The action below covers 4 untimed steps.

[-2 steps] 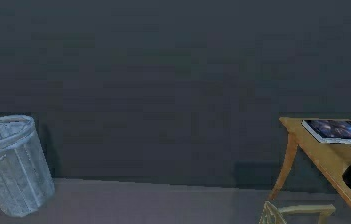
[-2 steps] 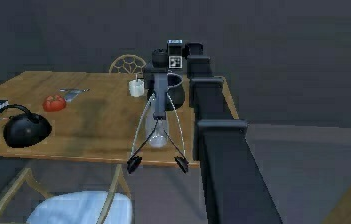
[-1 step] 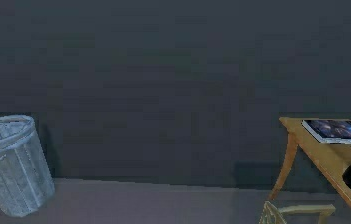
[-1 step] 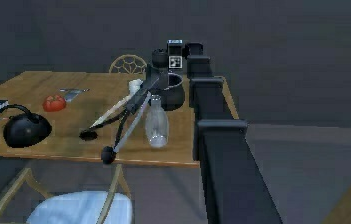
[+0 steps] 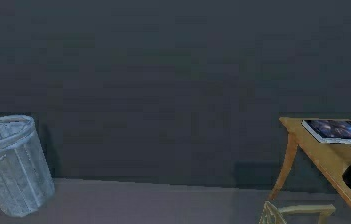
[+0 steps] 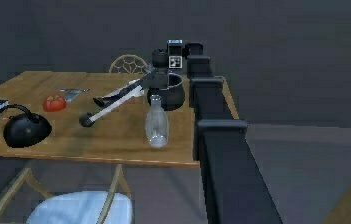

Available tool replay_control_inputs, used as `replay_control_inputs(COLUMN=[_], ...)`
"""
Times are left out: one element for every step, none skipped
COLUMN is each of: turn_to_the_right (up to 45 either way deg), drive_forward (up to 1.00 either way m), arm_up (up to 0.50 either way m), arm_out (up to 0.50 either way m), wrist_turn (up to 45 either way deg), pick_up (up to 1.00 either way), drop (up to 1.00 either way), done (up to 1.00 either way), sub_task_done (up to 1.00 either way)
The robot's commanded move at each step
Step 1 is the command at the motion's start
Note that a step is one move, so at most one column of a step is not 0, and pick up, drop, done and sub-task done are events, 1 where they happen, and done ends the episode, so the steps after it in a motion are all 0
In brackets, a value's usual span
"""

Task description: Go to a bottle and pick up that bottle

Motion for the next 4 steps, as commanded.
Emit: replay_control_inputs(turn_to_the_right=[0.0,0.0,0.0,0.0], drive_forward=[0.00,0.00,0.00,0.00], arm_up=[0.00,0.00,-0.30,0.00], arm_out=[0.00,0.00,0.00,0.00], wrist_turn=[45.0,36.0,0.0,0.0], pick_up=[0.00,0.00,0.00,1.00], drop=[0.00,0.00,0.00,0.00], done=[0.00,0.00,0.00,0.00], sub_task_done=[0.00,0.00,0.00,0.00])
